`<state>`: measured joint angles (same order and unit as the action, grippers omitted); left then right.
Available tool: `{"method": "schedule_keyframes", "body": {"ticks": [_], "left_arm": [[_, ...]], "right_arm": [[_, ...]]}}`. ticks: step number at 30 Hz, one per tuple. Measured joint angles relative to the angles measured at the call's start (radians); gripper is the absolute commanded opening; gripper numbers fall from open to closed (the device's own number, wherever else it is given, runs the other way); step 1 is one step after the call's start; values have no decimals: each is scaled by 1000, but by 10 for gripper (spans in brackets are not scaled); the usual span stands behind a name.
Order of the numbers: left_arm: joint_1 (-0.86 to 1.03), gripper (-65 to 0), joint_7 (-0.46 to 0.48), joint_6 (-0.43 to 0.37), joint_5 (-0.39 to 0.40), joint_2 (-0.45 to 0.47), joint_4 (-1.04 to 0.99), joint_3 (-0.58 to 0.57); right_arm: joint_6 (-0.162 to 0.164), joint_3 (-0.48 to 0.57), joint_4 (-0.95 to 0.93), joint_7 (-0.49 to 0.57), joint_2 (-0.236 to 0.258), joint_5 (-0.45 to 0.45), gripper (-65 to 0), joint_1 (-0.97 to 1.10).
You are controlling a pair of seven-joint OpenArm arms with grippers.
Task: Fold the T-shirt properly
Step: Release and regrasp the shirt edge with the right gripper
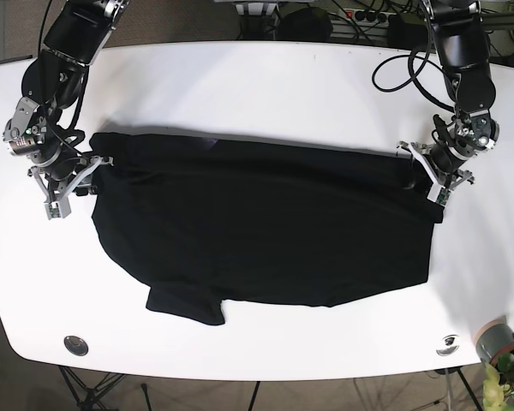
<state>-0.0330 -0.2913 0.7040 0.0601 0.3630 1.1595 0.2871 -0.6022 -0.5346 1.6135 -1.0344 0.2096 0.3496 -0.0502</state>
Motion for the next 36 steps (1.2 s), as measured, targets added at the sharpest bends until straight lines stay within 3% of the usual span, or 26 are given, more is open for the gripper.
{"method": "schedule_keyframes", "body": {"ticks": [2, 5, 7, 14, 18, 24, 30, 36], "left_arm": [[0, -474, 1, 0, 1, 0, 0, 0], [0, -474, 1, 0, 0, 0, 0, 0], [0, -474, 0, 0, 0, 0, 0, 0], [0, -476, 2, 0, 1, 0, -2, 0], [0, -476, 2, 0, 2, 0, -2, 0], [0, -478, 1, 0, 0, -1, -2, 1], [0, -478, 2, 0, 1, 0, -2, 1], [-1, -478, 1, 0, 0, 0, -2, 1]], "right_arm": [[-1, 4, 27, -26, -6, 18, -262, 6], [-1, 8, 40, -28, -14, 26, -152, 5], [0, 48, 39, -37, -9, 16, -125, 2], [2, 274, 16, -31, -4, 10, -125, -44], [0, 334, -46, -29, -7, -68, -125, -89], [6, 380, -123, -43, -3, -185, -125, -134], [-1, 381, -125, -33, -10, -189, -130, -143], [-1, 380, -177, -33, -5, -188, -254, -140]]}}
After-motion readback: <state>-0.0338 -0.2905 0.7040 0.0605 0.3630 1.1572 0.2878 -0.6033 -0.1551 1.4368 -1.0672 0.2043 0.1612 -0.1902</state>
